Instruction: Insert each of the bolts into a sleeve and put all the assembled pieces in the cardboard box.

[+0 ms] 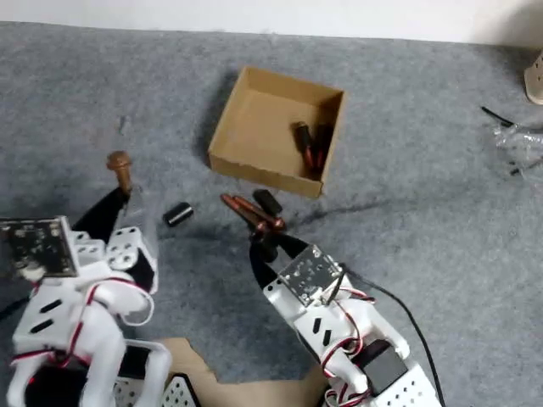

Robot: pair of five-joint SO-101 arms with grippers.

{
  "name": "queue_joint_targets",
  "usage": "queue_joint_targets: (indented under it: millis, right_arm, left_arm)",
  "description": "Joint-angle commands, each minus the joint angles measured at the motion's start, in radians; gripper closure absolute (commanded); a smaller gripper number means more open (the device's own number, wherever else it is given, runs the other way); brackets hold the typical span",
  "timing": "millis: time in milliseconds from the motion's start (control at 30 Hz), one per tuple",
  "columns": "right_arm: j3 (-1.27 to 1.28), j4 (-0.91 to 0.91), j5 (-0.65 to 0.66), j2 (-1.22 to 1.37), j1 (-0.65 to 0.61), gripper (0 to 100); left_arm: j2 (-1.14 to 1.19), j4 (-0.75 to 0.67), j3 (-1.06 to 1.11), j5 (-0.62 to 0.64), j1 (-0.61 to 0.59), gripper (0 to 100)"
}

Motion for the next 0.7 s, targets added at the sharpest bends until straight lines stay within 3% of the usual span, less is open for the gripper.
queue_joint_targets:
  millis: [0,400,667]
  right_arm:
    - [-0.019,-0.071,-0.012,-0.025,-0.015,99.5]
    - [-0.012,-0.085,-0.103,-0.025,-0.01,99.5]
    - [-0.01,-0.082,-0.103,-0.025,-0.01,99.5]
  left_arm:
    - [-0.036,-0.092,0.065,0.043,0.084,99]
    - [-0.242,-0.265,0.278,0.083,0.367,99]
    - [-0.255,-0.292,0.377,-0.008,0.568,99]
